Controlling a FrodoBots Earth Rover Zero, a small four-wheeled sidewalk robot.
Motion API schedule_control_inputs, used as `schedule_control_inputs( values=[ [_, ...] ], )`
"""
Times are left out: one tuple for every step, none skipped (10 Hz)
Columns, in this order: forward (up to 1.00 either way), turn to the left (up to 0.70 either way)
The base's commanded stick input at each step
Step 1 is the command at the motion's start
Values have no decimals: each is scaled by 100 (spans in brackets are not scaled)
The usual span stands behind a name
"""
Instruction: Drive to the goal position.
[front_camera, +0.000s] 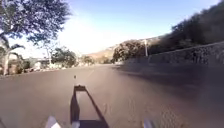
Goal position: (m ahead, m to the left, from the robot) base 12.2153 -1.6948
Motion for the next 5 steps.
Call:
schedule_control_inputs(
  values=[
    [50,0],
    [50,0],
    [50,0],
    [50,0],
    [50,0]
  ],
)
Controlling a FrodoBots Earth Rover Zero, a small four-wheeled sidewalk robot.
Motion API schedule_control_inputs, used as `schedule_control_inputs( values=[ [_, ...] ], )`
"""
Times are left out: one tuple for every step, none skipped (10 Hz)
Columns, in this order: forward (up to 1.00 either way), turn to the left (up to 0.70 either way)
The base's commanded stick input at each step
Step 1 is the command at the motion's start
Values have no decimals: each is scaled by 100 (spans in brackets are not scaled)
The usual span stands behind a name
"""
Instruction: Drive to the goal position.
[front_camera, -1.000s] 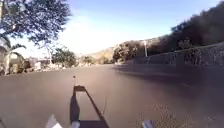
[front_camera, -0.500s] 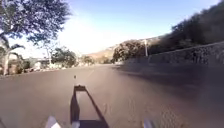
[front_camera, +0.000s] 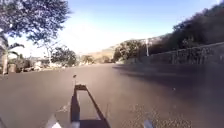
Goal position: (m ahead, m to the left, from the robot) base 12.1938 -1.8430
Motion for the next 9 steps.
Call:
schedule_control_inputs(
  values=[
    [50,0],
    [50,0],
    [50,0],
    [50,0],
    [50,0],
    [50,0],
    [50,0],
    [50,0],
    [50,0]
  ],
)
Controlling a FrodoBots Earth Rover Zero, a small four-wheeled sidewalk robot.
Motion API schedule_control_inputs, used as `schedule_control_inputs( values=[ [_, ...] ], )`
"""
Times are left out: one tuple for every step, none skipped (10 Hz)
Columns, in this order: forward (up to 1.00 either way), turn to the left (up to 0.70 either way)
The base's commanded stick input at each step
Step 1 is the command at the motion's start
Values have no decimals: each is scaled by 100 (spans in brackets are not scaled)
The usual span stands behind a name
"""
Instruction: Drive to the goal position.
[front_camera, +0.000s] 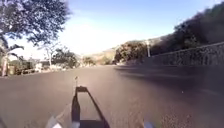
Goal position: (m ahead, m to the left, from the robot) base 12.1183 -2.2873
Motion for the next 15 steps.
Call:
schedule_control_inputs(
  values=[
    [50,0],
    [50,0],
    [50,0],
    [50,0],
    [50,0],
    [50,0],
    [50,0],
    [50,0],
    [50,0],
    [50,0],
    [50,0],
    [50,0],
    [50,0],
    [50,0],
    [50,0]
  ],
)
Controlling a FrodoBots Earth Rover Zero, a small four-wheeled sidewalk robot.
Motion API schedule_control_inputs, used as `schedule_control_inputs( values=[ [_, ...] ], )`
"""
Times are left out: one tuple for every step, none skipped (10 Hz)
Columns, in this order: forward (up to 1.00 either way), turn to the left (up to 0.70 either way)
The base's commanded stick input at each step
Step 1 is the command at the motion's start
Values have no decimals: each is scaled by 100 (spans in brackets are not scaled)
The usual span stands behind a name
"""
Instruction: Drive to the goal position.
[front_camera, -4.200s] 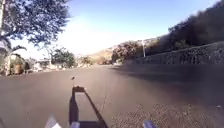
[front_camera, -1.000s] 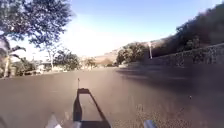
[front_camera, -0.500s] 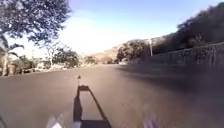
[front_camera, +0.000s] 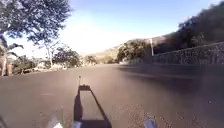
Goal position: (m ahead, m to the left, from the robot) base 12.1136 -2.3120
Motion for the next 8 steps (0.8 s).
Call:
schedule_control_inputs(
  values=[
    [50,0],
    [50,0],
    [50,-38],
    [50,-50],
    [50,-50],
    [50,-50],
    [50,-50],
    [50,-50]
  ],
)
